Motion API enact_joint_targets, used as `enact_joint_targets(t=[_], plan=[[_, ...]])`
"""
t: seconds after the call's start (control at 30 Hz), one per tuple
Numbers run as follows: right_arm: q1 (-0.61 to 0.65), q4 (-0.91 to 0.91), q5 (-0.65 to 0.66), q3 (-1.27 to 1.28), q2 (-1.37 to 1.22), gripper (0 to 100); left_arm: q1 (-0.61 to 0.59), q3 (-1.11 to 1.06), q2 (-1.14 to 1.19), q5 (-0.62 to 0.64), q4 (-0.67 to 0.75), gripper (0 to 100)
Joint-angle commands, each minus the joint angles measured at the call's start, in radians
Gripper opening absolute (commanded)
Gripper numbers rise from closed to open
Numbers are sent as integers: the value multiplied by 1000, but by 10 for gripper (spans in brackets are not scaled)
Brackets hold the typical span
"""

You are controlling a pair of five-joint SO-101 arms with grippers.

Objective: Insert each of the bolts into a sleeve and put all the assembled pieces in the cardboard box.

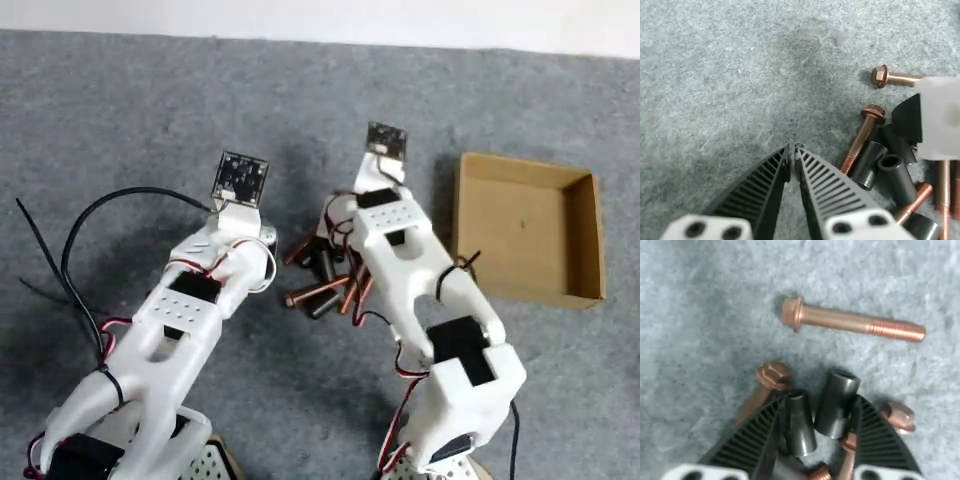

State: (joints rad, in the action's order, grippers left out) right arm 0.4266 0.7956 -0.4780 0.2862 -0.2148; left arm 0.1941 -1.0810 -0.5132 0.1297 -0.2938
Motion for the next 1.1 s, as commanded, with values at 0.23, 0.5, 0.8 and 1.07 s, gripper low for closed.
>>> enact_joint_targets(t=[0.23,0.5,0.8,1.07], plan=[[-38,-18,-11,-42,-76,174,-8,7,-8,-8,17,38],[-70,-13,-11,-41,-99,173,-8,5,-8,-8,15,38],[-84,-2,-5,-41,-97,173,-8,5,-8,-8,14,38],[-76,42,-6,-45,-99,173,-8,5,-8,-8,14,38]])
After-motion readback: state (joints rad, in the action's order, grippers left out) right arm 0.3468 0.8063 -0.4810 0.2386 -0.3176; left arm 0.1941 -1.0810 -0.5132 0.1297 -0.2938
